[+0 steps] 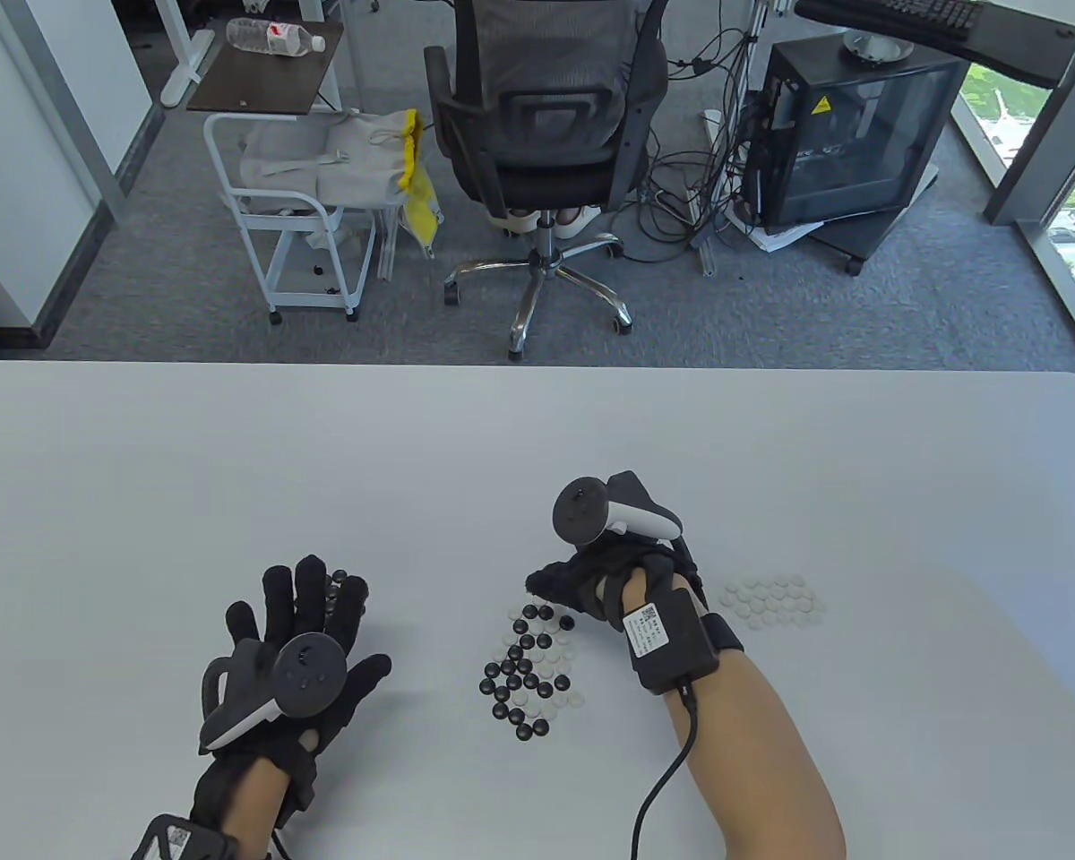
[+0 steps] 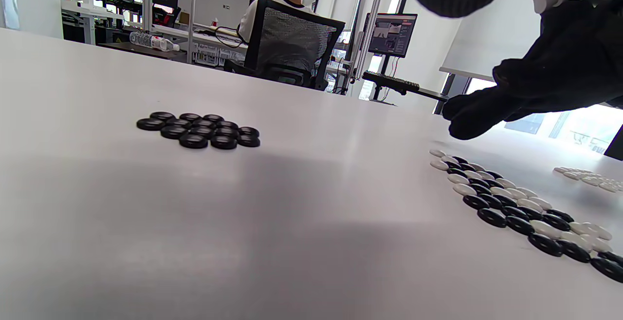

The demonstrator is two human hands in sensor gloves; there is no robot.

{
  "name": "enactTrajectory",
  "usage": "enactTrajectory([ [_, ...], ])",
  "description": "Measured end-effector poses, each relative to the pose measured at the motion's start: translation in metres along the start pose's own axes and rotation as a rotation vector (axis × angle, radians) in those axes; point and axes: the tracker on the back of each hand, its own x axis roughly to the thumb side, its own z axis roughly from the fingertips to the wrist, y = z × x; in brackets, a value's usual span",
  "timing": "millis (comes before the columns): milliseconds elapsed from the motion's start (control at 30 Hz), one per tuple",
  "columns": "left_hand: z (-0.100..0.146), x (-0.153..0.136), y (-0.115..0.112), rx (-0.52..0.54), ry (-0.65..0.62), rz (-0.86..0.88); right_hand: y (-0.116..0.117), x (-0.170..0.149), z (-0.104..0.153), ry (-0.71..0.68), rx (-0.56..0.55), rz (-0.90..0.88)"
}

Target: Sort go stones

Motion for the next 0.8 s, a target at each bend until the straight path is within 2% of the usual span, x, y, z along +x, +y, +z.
enactTrajectory([
  [167,0.001,-0.002,0.000,0.001,0.003,0.010,0.006,0.001,-0.018,0.045,0.019,0.019],
  [333,0.001,-0.002,0.001,0.003,0.005,0.014,-0.001,-0.013,-0.017,0.115,-0.006,-0.004],
  [533,0.003,-0.003,0.002,0.014,0.001,0.022,-0.008,-0.054,0.009,0.241,-0.022,-0.021],
  [800,0.003,-0.003,0.003,0.021,0.002,0.020,0.001,-0.092,0.055,0.330,0.007,-0.007],
])
